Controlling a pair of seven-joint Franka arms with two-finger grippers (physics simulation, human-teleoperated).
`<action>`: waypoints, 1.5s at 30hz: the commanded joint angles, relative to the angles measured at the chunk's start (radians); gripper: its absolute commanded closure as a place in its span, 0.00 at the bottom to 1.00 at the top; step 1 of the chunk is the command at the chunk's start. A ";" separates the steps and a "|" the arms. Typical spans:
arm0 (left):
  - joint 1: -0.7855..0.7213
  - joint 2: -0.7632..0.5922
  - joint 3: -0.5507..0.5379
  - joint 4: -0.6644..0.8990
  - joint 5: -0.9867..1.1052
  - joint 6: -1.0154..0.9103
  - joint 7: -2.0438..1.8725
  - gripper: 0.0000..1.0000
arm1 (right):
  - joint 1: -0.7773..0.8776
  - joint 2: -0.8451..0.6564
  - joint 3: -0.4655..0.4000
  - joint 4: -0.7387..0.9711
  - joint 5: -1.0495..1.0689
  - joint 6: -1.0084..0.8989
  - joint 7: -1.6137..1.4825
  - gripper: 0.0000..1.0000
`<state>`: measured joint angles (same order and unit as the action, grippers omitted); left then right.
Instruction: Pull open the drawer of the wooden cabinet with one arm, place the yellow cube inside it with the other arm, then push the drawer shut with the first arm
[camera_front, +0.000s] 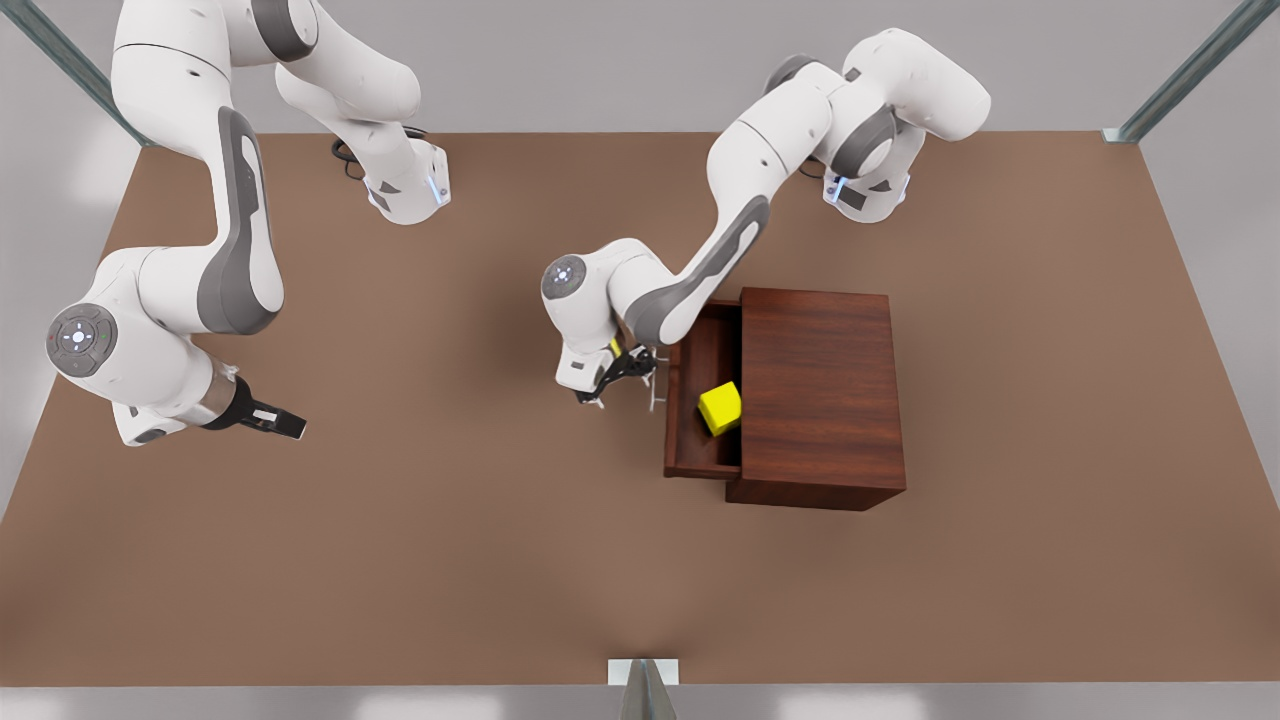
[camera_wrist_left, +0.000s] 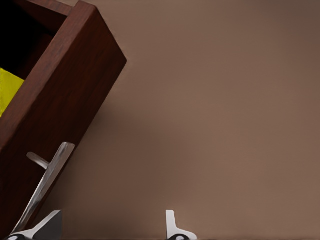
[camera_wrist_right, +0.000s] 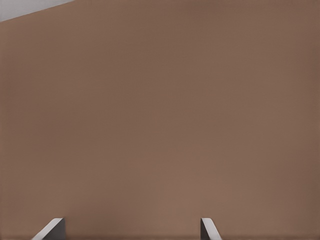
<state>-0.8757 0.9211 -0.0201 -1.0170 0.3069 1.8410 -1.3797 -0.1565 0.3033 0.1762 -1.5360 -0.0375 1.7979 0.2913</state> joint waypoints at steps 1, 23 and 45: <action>0.001 -0.011 0.000 -0.014 -0.002 -0.057 0.047 0.00 | 0.000 -0.001 0.000 0.000 0.001 0.000 0.005 0.00; 0.073 -0.211 0.000 -0.354 -0.032 0.126 0.125 0.00 | 0.000 -0.001 -0.001 0.007 0.001 0.000 0.005 0.00; 0.144 -0.280 0.000 -0.425 -0.032 0.030 0.168 0.00 | -0.003 -0.001 -0.003 0.008 0.001 -0.002 0.005 0.00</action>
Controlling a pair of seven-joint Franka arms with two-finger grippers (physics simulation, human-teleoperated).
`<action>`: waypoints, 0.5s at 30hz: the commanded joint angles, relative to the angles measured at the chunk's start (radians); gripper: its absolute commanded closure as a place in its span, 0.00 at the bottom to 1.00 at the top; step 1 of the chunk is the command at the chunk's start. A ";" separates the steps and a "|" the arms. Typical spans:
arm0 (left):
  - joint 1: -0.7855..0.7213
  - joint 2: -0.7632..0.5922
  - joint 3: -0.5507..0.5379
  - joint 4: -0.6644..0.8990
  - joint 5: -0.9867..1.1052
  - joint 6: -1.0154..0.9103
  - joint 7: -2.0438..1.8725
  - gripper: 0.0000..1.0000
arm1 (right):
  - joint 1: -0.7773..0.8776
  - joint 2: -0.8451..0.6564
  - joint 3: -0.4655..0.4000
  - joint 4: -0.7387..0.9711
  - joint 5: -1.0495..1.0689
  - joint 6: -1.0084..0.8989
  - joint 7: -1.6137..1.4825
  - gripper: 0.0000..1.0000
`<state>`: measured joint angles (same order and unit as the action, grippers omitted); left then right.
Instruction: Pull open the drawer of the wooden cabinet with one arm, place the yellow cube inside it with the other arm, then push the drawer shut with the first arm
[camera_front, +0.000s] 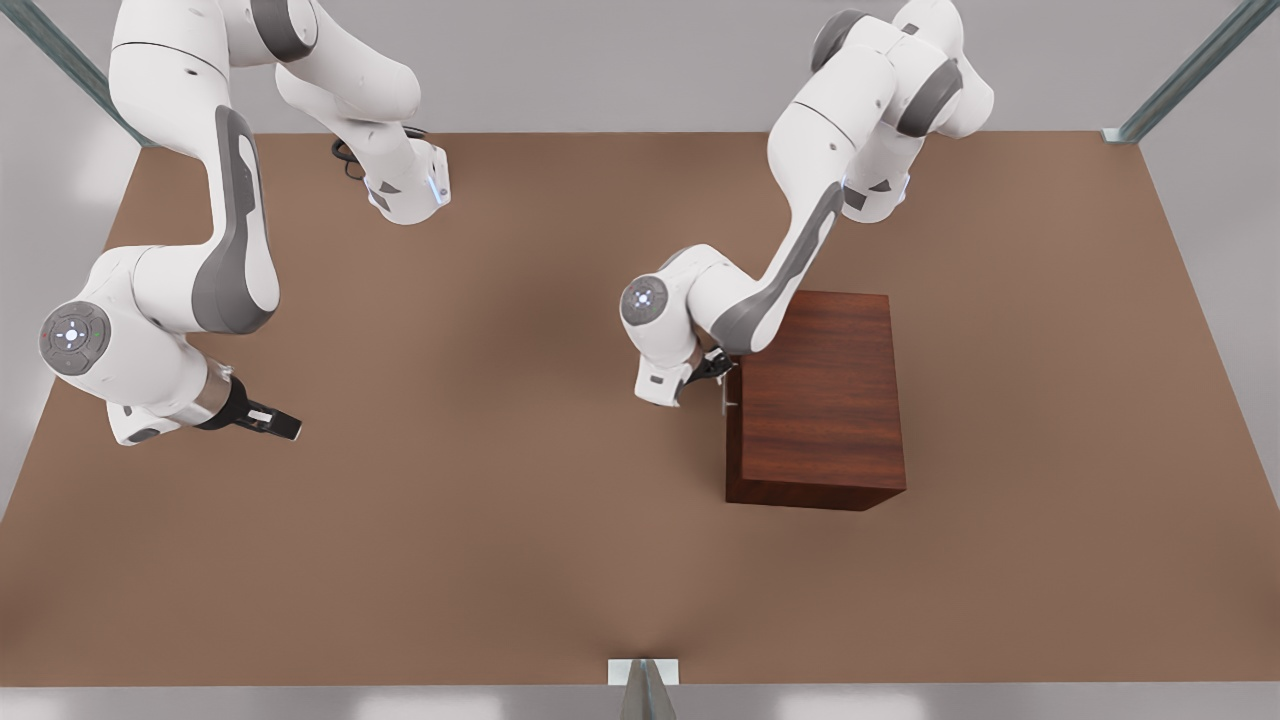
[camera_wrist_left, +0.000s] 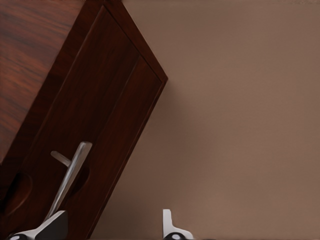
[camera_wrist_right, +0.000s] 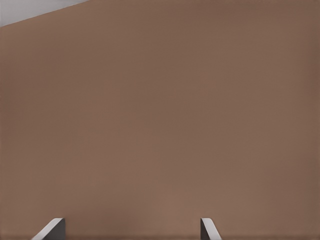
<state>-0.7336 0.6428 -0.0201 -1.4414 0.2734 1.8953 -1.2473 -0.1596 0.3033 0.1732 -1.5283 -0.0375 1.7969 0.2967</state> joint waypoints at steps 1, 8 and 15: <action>0.002 -0.009 0.003 0.009 -0.003 -0.025 0.028 0.00 | 0.000 -0.001 0.000 0.000 0.001 -0.001 -0.001 0.00; 0.448 -0.462 0.035 0.018 -0.338 -0.469 1.064 0.00 | 0.000 -0.001 0.000 0.002 0.001 0.001 -0.001 0.00; 0.580 -0.528 0.031 -0.111 -0.347 -0.235 1.327 0.00 | 0.000 -0.001 0.000 0.002 0.001 -0.001 -0.001 0.00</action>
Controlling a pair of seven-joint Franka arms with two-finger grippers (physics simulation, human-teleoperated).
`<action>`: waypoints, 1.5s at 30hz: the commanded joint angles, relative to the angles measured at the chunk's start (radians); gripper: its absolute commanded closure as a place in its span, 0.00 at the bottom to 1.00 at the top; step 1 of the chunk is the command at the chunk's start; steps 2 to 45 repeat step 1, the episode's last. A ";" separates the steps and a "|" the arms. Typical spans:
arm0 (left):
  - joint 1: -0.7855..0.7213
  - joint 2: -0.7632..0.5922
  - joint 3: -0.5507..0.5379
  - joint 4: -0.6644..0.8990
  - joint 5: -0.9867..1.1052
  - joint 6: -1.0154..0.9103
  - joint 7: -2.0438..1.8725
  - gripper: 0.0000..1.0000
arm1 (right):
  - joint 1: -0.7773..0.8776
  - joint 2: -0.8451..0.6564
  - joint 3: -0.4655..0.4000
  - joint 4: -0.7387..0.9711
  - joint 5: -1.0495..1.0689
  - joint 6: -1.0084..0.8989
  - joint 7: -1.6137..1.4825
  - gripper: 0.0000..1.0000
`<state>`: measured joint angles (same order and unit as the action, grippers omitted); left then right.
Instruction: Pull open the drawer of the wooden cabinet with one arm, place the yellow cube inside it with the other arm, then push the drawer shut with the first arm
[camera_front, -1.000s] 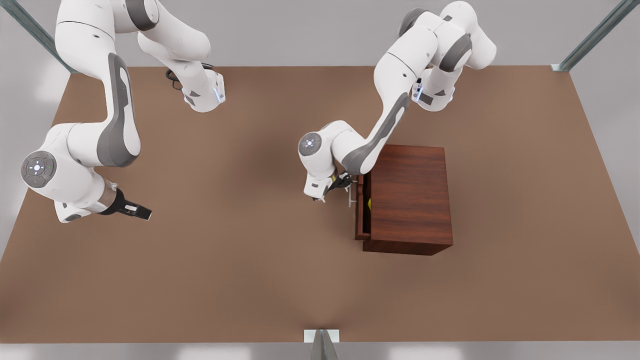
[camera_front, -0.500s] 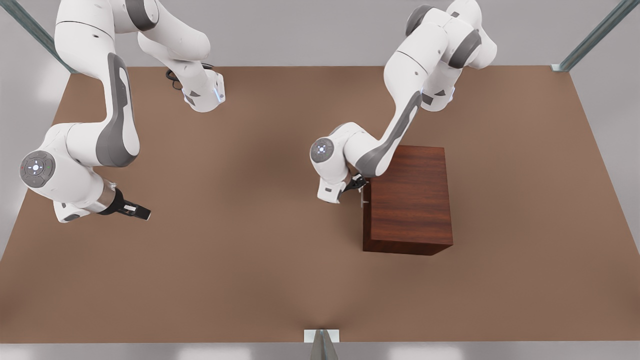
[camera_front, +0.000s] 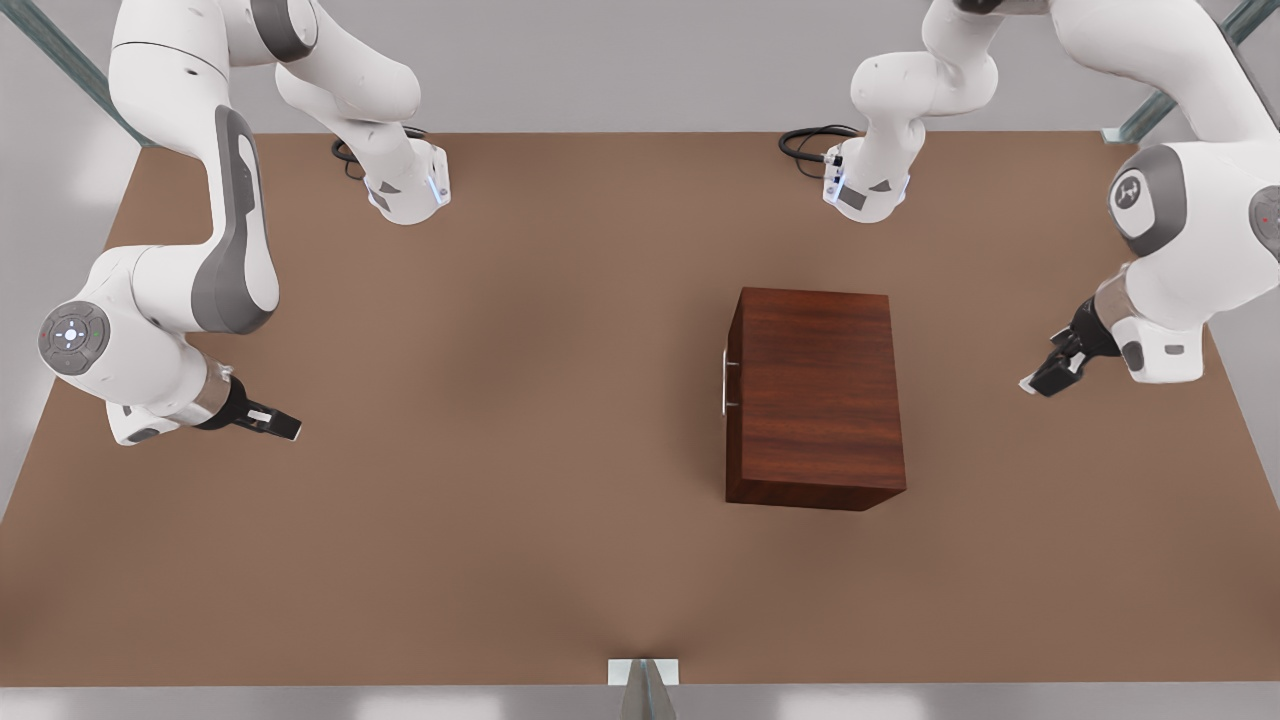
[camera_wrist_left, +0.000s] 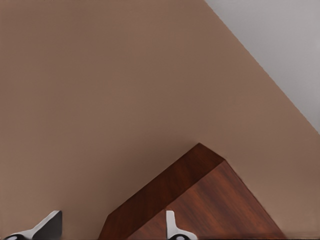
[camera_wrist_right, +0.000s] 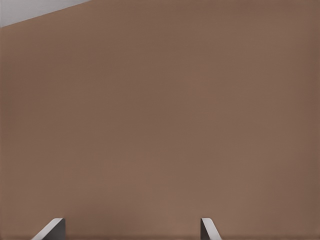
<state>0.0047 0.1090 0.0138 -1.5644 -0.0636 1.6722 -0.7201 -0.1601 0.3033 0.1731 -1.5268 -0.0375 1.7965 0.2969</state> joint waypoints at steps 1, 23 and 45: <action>-0.160 0.006 -0.003 0.012 -0.013 -0.012 0.800 0.00 | 0.001 -0.001 0.000 0.000 0.001 0.000 -0.001 0.00; -0.160 0.006 -0.003 0.012 -0.013 -0.012 0.800 0.00 | 0.001 -0.001 0.000 0.000 0.001 0.000 -0.001 0.00; -0.160 0.006 -0.003 0.012 -0.013 -0.012 0.800 0.00 | 0.001 -0.001 0.000 0.000 0.001 0.000 -0.001 0.00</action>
